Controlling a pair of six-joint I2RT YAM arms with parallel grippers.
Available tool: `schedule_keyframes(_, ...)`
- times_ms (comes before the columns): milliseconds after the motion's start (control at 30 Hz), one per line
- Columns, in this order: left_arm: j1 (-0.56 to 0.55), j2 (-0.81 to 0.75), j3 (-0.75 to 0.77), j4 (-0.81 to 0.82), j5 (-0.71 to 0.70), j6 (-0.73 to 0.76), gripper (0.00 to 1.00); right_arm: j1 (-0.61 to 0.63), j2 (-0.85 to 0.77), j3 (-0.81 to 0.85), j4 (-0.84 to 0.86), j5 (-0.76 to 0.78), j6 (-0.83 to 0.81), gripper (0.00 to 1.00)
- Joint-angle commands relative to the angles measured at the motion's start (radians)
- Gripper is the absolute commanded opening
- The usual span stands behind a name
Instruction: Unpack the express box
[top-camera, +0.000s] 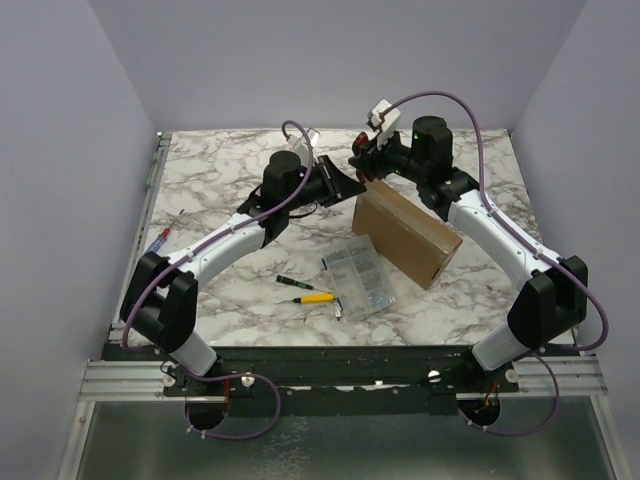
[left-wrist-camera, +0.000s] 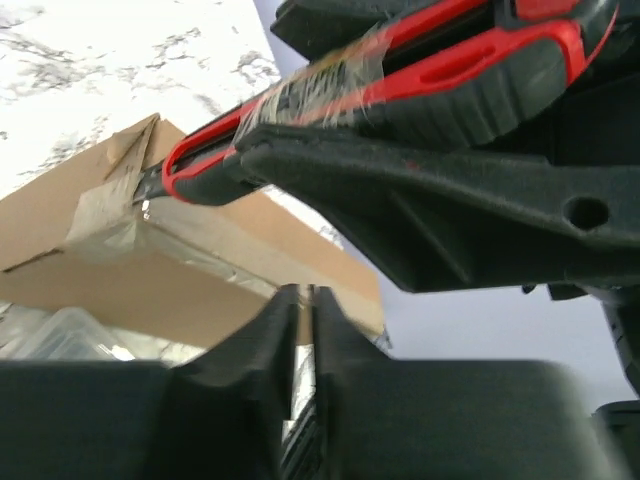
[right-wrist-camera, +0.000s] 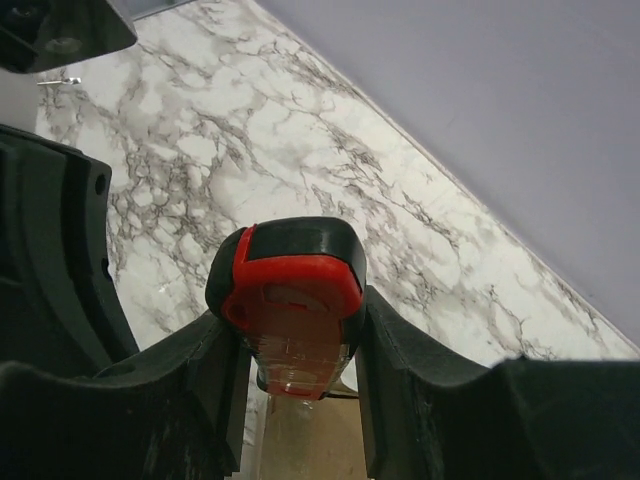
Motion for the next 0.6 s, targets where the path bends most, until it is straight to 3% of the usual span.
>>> schedule_keyframes(0, 0.005, 0.083, 0.025, 0.126, 0.035, -0.130, 0.03, 0.007, -0.011, 0.019, 0.078, -0.005, 0.058, 0.00)
schedule_keyframes(200, -0.012, 0.187, 0.051, 0.200, 0.017, -0.208, 0.00, 0.020, -0.025, 0.014, 0.092, 0.014, 0.076, 0.00)
schedule_keyframes(333, -0.023, 0.204, 0.044, 0.215, -0.070, -0.219, 0.00, 0.038, -0.035, 0.002, 0.083, 0.031, 0.073, 0.00)
schedule_keyframes(567, -0.028, 0.217, 0.023, 0.082, -0.188, -0.182, 0.00, 0.041, -0.081, 0.077, 0.045, 0.066, 0.096, 0.00)
